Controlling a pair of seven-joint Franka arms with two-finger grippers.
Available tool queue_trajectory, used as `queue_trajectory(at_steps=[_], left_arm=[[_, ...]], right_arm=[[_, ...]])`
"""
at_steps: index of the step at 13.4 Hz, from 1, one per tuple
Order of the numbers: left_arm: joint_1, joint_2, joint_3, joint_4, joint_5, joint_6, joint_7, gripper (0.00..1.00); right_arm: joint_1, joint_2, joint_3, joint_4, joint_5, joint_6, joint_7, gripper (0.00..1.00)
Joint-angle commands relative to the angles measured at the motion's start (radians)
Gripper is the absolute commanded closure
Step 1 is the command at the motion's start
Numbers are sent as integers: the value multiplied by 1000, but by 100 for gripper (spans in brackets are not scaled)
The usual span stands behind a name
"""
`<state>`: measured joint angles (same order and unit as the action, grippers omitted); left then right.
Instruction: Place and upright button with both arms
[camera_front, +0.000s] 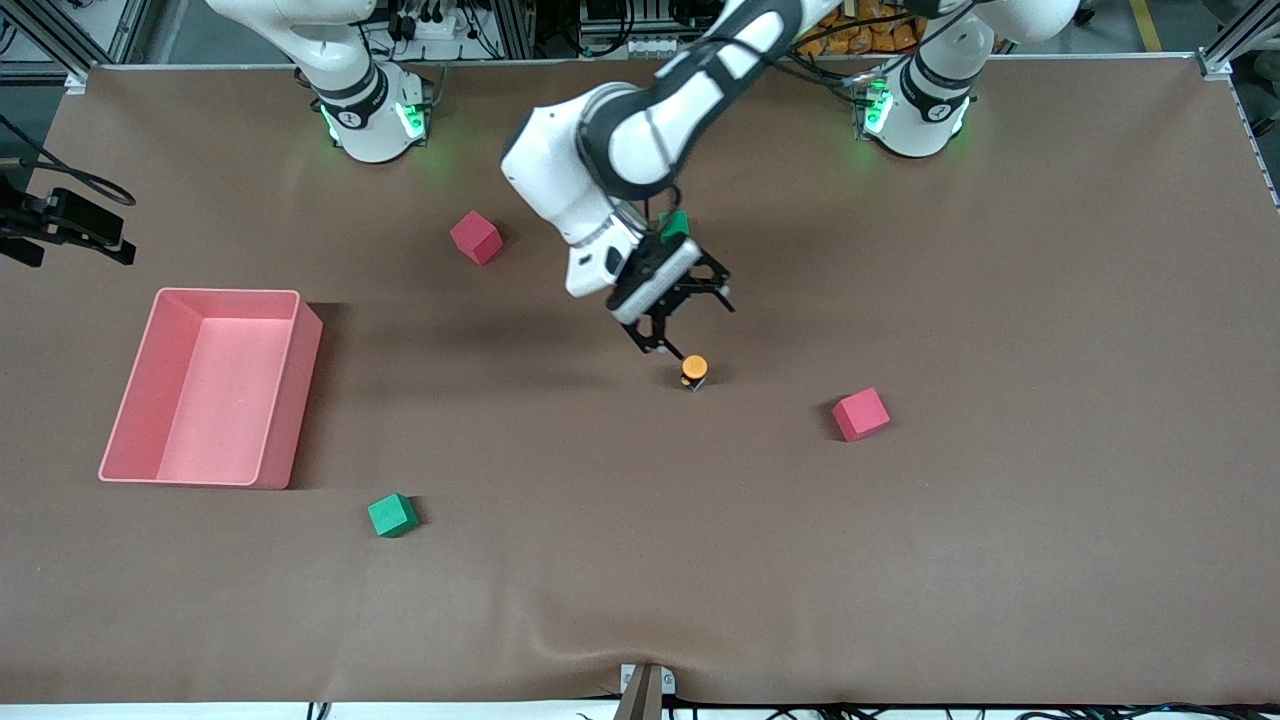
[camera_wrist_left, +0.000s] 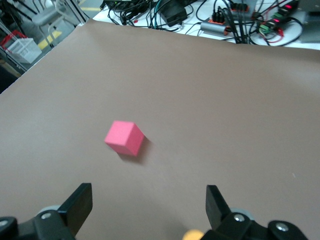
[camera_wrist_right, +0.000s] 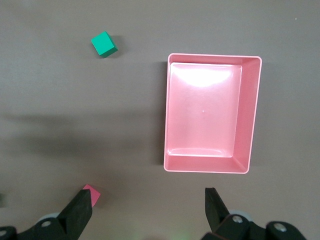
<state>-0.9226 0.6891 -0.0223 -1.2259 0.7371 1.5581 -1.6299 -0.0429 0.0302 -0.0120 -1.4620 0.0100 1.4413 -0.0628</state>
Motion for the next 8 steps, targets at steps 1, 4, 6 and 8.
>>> queue_trajectory(at_steps=[1,4,6,8], left_arm=[[80,-54,-11,-24,-31,45,114,0],[197,-109,-13,-23,-114,143,240,0],[260,-118,-13,-21,-123,171,348,0],[364,-150,-24,-21,-165,212,474,0]], right_arm=[[5,-1,-2,6,11,-1,3,0],[17,-3,-3,6,10,-2,1,0],[18,-3,-3,6,11,-2,1,0],[49,-3,-3,6,10,-2,3,0]])
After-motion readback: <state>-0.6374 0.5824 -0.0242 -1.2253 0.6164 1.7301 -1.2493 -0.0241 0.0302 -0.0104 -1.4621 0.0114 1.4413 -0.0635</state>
